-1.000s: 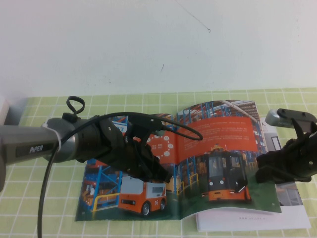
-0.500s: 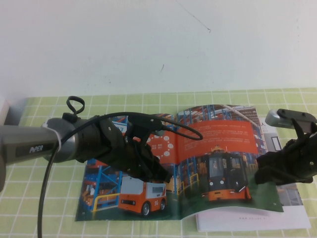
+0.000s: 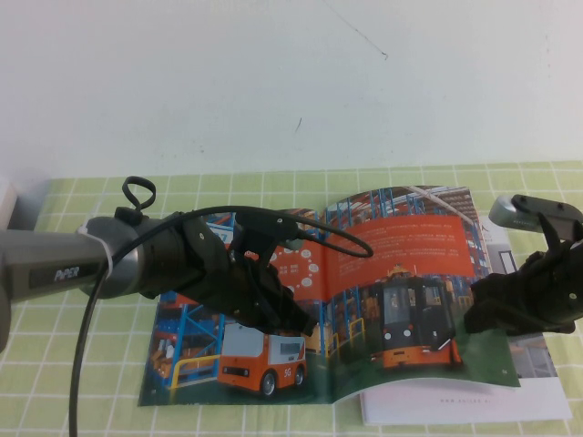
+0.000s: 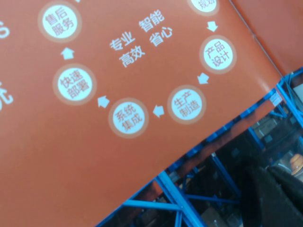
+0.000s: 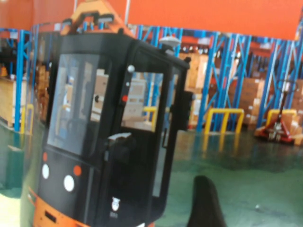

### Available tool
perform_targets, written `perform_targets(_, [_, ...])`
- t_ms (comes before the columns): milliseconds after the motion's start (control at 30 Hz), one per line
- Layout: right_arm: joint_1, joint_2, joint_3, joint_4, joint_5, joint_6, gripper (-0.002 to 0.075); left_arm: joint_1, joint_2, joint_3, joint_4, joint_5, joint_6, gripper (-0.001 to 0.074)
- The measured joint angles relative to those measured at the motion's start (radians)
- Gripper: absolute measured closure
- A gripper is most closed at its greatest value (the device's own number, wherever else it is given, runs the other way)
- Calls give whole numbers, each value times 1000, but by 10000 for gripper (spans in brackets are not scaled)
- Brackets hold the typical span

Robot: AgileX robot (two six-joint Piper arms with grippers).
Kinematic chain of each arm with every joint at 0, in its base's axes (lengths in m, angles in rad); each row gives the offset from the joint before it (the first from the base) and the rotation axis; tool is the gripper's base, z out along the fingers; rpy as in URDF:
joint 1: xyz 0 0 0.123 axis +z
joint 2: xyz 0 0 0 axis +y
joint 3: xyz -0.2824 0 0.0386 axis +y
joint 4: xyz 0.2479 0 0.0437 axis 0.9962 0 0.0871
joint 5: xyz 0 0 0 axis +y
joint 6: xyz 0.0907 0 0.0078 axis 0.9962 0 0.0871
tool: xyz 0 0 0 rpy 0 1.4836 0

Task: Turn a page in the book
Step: Open the closed book

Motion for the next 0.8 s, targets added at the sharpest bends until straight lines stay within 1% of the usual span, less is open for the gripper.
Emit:
perform_targets(233, [0, 0, 0, -18, -2, 0, 298, 0, 0, 0, 0, 0, 0, 738])
perform_targets(500, [0, -8, 0, -69, 0, 0, 401, 0, 0, 0, 0, 0, 0, 738])
perform_targets(667, [0, -8, 0, -90, 11, 0, 423, 0, 0, 0, 0, 0, 2, 738])
perform_targets(800, [0, -8, -4, -93, 28, -1, 425, 0, 0, 0, 0, 0, 2, 738])
